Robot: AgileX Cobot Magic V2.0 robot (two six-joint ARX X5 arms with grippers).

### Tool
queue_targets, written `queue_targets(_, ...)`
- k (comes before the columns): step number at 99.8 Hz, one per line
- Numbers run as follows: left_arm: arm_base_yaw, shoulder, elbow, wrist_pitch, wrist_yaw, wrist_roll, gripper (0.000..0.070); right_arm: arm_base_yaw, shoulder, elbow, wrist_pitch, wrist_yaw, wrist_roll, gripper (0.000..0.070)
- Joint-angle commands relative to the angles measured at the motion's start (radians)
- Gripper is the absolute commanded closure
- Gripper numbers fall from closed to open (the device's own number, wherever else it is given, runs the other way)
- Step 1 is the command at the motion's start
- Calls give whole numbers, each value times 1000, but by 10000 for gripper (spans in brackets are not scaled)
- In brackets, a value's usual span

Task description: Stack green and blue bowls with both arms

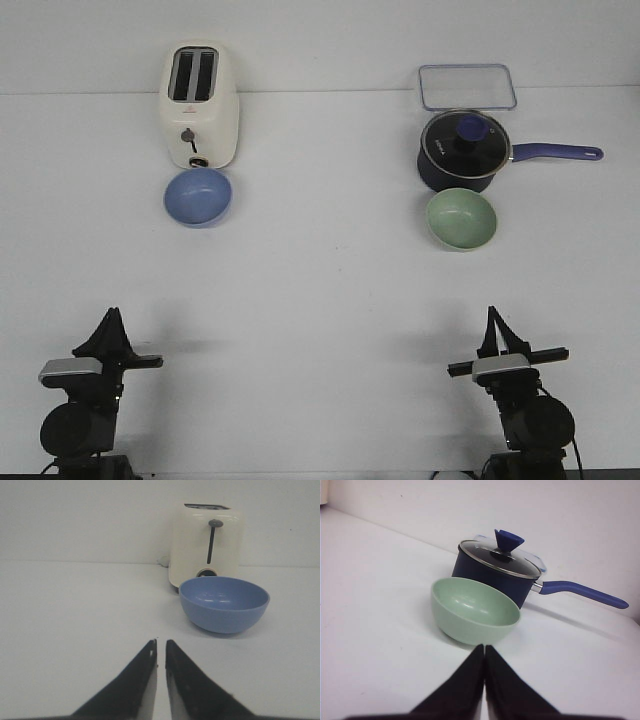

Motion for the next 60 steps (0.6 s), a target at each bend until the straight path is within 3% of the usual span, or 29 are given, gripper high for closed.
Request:
queue_targets(1,0,-1,-20,12,2,4,685,0,0,-2,17,0,-5,700)
queue_targets(23,0,-1,-20,12,3,4,685,1,0,-2,47,0,-3,700)
queue_targets(38,0,-1,-20,12,2,4,685,1,0,-2,58,-12,80,700)
queue_targets(60,0,-1,-20,12,2,4,685,1,0,-2,75,-7,394,700)
